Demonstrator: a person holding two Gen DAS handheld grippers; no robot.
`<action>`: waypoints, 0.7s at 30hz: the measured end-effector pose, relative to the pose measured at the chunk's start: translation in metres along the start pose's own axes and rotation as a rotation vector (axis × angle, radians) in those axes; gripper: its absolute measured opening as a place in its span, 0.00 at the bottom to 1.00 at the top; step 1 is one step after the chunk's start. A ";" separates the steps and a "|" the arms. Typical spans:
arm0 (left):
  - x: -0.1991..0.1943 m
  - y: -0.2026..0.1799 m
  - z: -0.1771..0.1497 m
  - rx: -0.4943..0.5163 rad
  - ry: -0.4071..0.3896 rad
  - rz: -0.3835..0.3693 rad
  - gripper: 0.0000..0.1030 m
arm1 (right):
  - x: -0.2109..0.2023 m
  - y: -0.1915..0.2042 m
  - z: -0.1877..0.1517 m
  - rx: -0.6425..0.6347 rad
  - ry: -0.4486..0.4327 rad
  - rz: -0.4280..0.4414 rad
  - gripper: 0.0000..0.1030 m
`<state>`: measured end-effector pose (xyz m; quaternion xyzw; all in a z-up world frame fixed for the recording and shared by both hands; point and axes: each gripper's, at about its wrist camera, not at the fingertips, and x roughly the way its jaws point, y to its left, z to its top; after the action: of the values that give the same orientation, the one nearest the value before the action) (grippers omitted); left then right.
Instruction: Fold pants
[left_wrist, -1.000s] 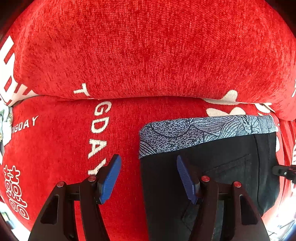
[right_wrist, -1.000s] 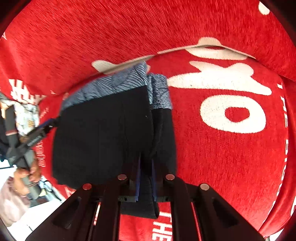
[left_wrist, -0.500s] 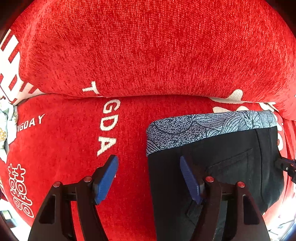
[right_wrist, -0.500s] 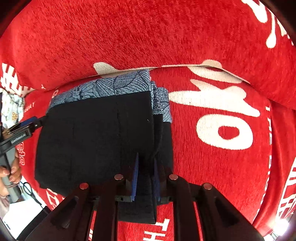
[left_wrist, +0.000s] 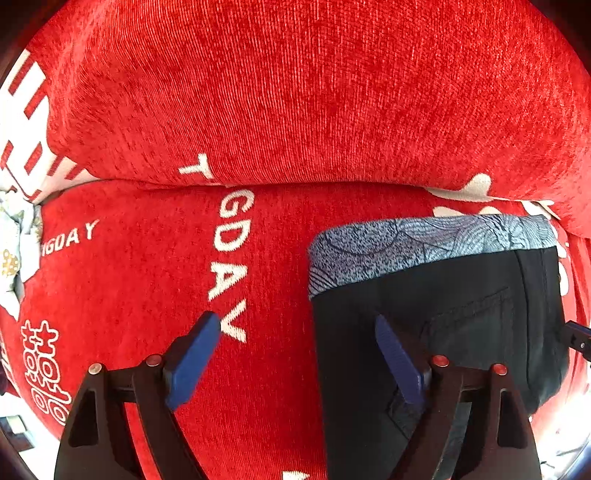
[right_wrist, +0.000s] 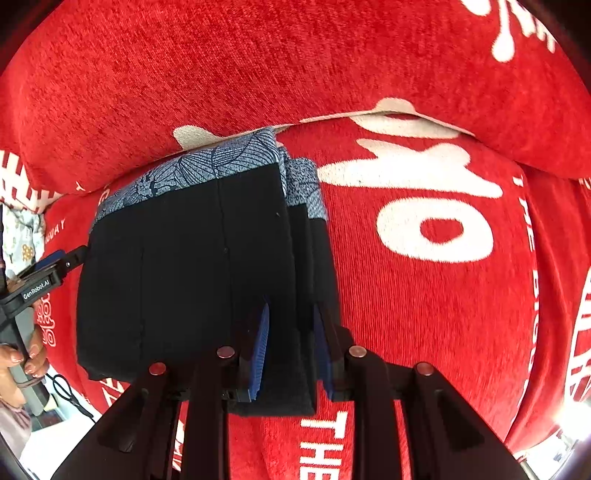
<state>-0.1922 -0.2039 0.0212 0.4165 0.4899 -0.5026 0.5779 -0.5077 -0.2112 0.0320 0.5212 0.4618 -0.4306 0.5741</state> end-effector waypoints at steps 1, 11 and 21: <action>0.000 0.001 0.000 -0.002 0.003 -0.003 0.84 | 0.000 -0.002 -0.003 0.008 -0.001 0.005 0.33; -0.004 0.010 -0.008 -0.004 0.069 -0.079 1.00 | -0.007 -0.002 -0.011 0.009 -0.016 0.016 0.77; 0.016 0.020 -0.025 -0.059 0.191 -0.284 1.00 | 0.012 -0.025 -0.008 0.097 0.029 0.182 0.81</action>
<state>-0.1753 -0.1798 0.0008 0.3717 0.6110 -0.5226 0.4640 -0.5300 -0.2054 0.0156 0.5944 0.3995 -0.3908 0.5782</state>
